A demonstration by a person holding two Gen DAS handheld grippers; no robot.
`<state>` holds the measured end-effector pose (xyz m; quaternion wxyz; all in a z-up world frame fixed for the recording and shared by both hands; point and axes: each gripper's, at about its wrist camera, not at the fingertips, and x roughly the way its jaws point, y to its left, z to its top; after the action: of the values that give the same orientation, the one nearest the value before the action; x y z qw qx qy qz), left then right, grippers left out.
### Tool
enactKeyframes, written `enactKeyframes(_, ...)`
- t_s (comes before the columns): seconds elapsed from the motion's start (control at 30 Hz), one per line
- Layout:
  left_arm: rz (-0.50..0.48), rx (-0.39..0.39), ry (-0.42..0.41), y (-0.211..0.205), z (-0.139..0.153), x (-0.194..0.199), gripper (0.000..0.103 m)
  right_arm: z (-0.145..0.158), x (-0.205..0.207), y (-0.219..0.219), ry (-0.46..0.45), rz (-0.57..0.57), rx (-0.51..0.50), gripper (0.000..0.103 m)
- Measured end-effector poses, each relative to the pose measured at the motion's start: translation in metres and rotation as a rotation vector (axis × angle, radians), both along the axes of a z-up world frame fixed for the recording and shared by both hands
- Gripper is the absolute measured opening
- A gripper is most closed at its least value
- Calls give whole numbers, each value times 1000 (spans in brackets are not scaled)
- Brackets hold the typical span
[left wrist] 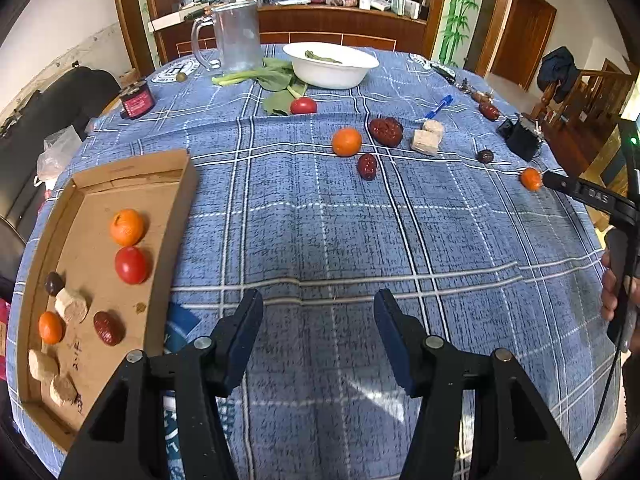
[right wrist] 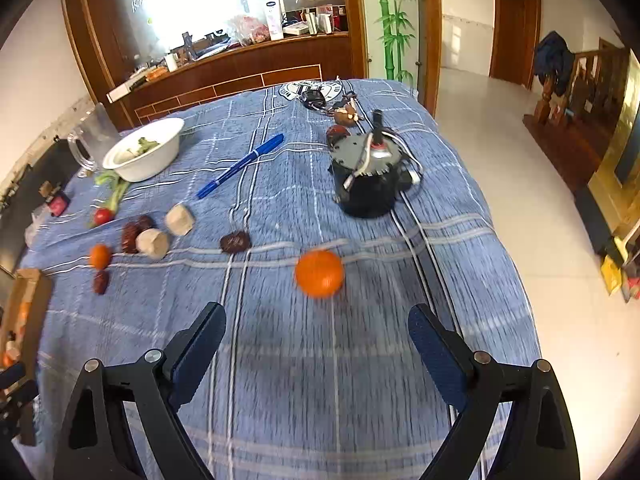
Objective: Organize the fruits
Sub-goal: 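Move both open grippers back over the table toward the remaining fruits, then grasp a tangerine with the right gripper while the left gripper grasps a red jujube, then carry the tangerine with the right gripper while the left gripper carries the jujube to the tray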
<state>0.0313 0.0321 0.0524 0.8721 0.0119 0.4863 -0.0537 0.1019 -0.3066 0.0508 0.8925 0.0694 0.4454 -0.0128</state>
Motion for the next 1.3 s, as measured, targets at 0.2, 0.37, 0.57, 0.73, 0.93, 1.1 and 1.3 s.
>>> enactKeyframes(0.2,-2,-6,18,-12,-1,35,57,-32,34,-3,103,28,-1,42)
enactKeyframes(0.37,-9,-71,41,-27,-6,76,58,-28,32,3,79,24,-40,32)
enactKeyframes(0.57,2,-136,66,-43,-26,118,58,-16,18,0,54,30,48,32)
enactKeyframes(0.73,-2,-138,68,-52,-41,139,28,-12,12,6,45,52,59,32)
enactKeyframes(0.93,-31,-152,57,-48,-43,135,16,-10,0,14,22,63,10,32)
enactKeyframes(1.1,-27,-190,59,-34,-36,112,16,-7,-14,22,2,67,-5,32)
enactKeyframes(1.3,-80,-155,24,-32,-23,69,16,1,-37,30,-7,75,9,32)
